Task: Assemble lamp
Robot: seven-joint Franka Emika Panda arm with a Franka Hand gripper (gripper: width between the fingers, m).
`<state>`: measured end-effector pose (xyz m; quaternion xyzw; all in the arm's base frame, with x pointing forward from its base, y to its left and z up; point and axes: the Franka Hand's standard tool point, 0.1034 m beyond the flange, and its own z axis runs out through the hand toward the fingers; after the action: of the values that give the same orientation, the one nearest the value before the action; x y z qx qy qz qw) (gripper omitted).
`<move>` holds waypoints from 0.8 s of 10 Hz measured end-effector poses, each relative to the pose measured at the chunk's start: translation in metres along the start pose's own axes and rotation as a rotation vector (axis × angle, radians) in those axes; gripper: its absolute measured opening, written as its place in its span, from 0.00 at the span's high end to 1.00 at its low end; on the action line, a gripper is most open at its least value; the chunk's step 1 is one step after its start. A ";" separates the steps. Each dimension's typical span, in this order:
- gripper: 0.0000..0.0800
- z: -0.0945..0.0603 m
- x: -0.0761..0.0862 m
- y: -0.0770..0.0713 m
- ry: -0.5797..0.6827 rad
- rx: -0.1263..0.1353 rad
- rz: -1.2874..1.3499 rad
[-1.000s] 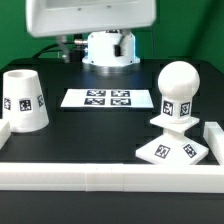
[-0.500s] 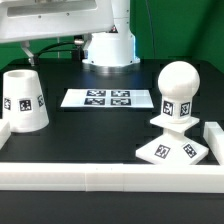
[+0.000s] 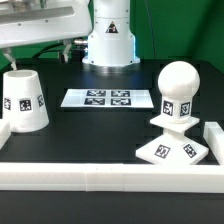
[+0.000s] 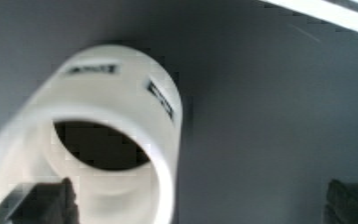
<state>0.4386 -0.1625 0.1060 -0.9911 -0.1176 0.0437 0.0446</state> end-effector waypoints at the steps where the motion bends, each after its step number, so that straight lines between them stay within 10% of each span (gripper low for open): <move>1: 0.13 0.002 -0.002 0.001 -0.004 0.002 0.005; 4: 0.13 0.016 -0.003 0.003 -0.016 -0.002 0.008; 8: 0.65 0.027 -0.006 0.002 -0.037 0.003 0.006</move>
Offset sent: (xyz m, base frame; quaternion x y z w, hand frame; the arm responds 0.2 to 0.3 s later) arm 0.0054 0.0009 -0.0168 0.0013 0.0211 -0.0001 0.9998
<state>0.4310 -0.1639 0.0792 -0.9904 -0.1152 0.0625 0.0439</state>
